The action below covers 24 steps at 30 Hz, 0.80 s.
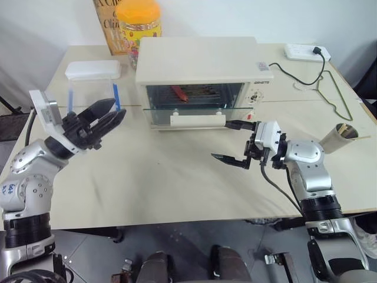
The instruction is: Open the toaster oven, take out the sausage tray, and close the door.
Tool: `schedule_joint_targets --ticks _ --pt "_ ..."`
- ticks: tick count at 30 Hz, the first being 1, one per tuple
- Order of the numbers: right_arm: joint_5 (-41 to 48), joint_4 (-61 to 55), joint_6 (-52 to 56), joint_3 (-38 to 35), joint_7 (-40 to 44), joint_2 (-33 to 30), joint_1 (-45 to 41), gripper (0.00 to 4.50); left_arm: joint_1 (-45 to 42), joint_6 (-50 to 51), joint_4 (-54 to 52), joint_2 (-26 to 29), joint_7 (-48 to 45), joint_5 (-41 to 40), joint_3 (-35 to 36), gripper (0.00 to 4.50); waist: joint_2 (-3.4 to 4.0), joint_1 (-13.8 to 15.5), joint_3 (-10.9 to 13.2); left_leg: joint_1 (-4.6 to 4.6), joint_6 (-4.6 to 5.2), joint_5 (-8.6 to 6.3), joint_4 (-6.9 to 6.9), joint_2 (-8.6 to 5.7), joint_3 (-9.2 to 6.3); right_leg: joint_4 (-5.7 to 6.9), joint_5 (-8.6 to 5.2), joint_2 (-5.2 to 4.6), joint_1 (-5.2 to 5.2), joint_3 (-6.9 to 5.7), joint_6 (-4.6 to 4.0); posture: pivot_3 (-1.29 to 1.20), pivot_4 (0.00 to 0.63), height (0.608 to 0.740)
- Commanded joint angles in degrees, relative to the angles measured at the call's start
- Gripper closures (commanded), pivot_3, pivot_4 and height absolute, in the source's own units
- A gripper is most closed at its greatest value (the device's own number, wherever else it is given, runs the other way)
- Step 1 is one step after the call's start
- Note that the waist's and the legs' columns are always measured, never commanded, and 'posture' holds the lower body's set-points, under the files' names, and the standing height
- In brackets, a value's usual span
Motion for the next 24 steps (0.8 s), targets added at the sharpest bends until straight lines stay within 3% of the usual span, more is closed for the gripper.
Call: schedule_joint_targets --ticks 1,4,5,17,24 --pt "-1.88 0.4 -4.35 0.57 0.52 -0.62 -0.01 0.0 -7.21 -2.87 7.08 -1.57 -2.5 3.98 -3.84 3.42 -0.02 0.13 0.01 -0.02 0.0 0.0 0.03 0.01 0.03 -0.01 0.0 0.0 0.02 -0.07 0.0 0.0 0.15 0.74" --pt "-1.59 -0.06 -4.02 0.5 -0.15 -0.14 -0.08 0.0 -10.53 -5.37 13.23 -2.69 -4.67 7.29 -5.88 4.41 -0.02 -0.16 0.01 -0.02 0.0 0.0 0.04 0.0 0.1 -0.02 0.0 0.0 0.02 -0.07 0.0 0.0 0.15 0.74" --pt "-1.52 -0.16 -4.01 0.47 -0.32 -0.14 -0.05 0.0 -11.41 -6.34 14.92 -3.25 -5.05 8.47 -6.61 4.46 -0.01 -0.26 0.01 -0.02 0.0 0.0 0.02 0.01 0.1 -0.01 0.0 0.01 0.01 -0.09 0.0 0.0 0.15 0.74" --pt "-1.75 -3.6 -2.97 -1.11 -3.08 -2.92 3.17 0.0 -12.5 -7.83 19.85 -6.64 -11.75 13.36 -11.51 4.46 -0.04 0.09 0.02 -0.04 0.0 0.0 0.04 0.03 0.15 -0.01 0.0 0.0 -0.03 -0.15 0.0 0.0 0.15 0.74" --pt "-2.41 -14.59 0.52 -8.56 -6.4 -12.55 23.06 0.0 -8.73 -6.55 17.66 -6.38 -17.01 15.48 -15.34 4.46 -0.05 1.44 0.03 -0.06 0.05 -0.03 0.0 0.02 0.15 -0.05 0.0 0.0 -0.03 -0.16 0.0 0.0 0.15 0.74"
